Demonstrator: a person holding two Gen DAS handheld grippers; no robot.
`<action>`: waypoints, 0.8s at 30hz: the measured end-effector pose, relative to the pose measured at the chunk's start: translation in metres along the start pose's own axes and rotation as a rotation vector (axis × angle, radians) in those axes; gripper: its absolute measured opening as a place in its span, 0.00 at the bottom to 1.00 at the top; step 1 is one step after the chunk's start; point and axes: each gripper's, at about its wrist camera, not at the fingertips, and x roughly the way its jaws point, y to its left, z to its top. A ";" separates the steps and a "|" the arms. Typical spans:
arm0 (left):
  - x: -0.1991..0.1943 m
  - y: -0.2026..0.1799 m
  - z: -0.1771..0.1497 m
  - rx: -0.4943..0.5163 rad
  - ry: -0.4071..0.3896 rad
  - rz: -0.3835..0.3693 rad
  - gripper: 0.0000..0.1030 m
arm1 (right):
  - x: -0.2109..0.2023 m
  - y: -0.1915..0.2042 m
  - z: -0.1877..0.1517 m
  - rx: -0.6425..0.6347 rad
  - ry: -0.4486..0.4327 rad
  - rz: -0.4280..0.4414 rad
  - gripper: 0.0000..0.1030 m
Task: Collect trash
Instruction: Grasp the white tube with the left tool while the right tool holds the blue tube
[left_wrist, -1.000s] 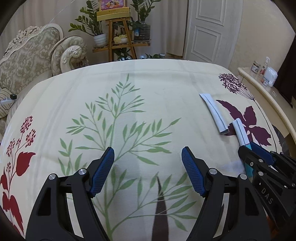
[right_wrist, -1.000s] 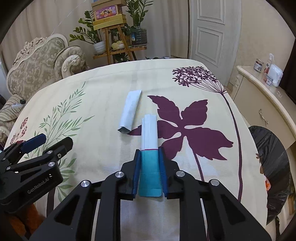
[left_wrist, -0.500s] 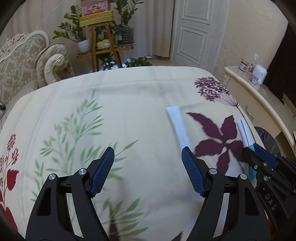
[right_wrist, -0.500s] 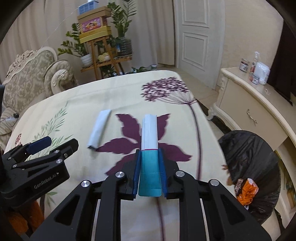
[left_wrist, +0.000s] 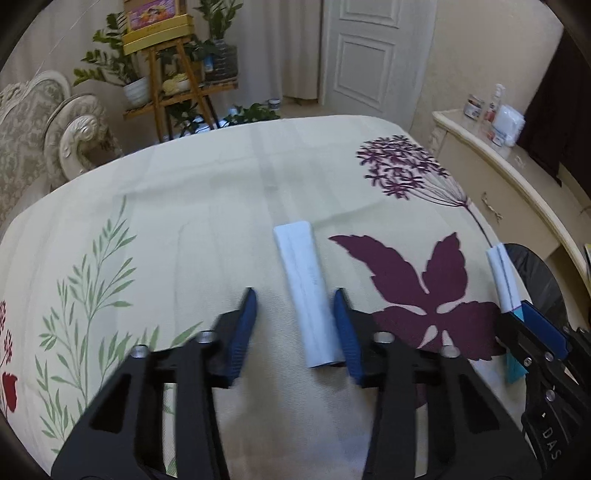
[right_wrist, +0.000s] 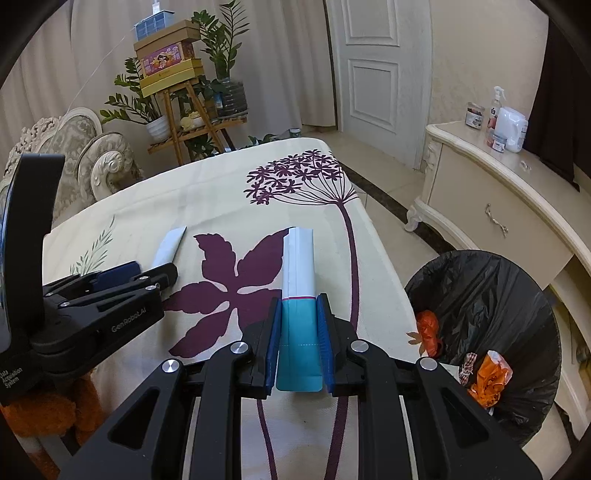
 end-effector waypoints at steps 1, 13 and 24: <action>0.000 -0.001 -0.001 0.005 -0.006 -0.010 0.20 | 0.000 0.000 0.000 0.000 -0.002 0.001 0.20; -0.020 -0.002 -0.016 0.014 -0.042 -0.009 0.14 | -0.010 -0.002 -0.008 0.016 -0.007 -0.001 0.19; -0.060 -0.003 -0.041 -0.003 -0.081 -0.023 0.14 | -0.038 -0.013 -0.025 0.042 -0.030 -0.026 0.19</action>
